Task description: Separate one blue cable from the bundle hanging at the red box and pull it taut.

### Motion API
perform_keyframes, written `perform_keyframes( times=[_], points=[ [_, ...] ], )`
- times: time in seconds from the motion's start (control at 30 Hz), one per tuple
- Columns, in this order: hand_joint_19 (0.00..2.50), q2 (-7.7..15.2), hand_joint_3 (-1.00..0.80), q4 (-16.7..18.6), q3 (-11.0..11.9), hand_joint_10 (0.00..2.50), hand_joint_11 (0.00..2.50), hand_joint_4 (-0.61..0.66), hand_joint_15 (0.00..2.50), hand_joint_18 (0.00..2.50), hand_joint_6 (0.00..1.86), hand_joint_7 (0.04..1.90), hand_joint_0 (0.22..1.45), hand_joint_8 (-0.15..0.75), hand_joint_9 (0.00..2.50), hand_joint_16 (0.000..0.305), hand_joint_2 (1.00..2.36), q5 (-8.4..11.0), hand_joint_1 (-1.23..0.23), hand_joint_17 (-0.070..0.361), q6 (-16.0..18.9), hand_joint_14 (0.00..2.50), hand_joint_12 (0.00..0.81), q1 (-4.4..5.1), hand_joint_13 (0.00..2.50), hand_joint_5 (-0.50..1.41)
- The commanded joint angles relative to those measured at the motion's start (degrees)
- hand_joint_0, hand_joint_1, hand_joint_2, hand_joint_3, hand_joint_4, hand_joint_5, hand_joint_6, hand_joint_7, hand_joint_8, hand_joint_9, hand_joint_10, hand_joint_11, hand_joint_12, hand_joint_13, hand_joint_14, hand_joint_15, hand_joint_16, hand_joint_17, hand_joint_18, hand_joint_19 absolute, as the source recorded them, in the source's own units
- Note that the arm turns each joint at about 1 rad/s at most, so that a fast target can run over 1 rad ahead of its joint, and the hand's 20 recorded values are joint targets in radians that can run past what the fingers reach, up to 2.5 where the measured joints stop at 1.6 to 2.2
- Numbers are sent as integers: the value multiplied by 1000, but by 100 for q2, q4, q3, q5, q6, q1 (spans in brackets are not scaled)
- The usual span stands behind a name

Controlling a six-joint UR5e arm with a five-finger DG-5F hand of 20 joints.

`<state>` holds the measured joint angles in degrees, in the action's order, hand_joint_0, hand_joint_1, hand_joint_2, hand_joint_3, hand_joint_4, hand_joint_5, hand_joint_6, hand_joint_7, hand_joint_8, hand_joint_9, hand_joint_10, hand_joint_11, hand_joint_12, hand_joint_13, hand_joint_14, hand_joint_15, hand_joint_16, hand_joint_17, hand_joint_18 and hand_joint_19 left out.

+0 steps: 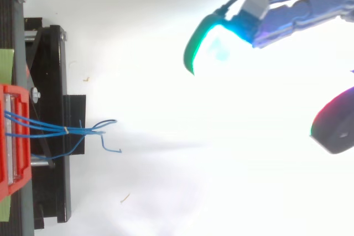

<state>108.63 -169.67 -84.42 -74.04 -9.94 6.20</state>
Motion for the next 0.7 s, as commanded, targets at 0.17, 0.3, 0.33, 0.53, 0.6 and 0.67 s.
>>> perform_keyframes(
  times=[0.17,0.3,0.33,0.53,0.6,0.67],
  points=[
    [137,422,-500,593,22,12,366,227,183,592,502,843,520,306,559,49,1000,170,-794,109,71,6,383,22,592,-216],
    [127,501,-500,689,31,10,369,232,185,593,503,853,509,307,560,49,1000,311,-844,110,45,6,387,57,594,-216],
    [127,537,-500,689,40,10,366,236,182,595,503,859,505,309,560,49,1000,337,-846,110,45,7,387,57,597,-215],
    [111,1090,-500,751,400,10,389,251,184,601,503,864,490,316,572,49,1000,425,-824,111,124,7,388,74,599,-208],
    [111,1187,-500,742,497,10,384,249,185,602,502,864,487,316,575,49,1000,417,-809,111,186,6,390,83,605,-207],
    [122,1196,-500,760,523,10,374,251,181,603,502,861,486,317,576,49,1000,425,-803,111,194,8,389,83,606,-207]
  ],
)
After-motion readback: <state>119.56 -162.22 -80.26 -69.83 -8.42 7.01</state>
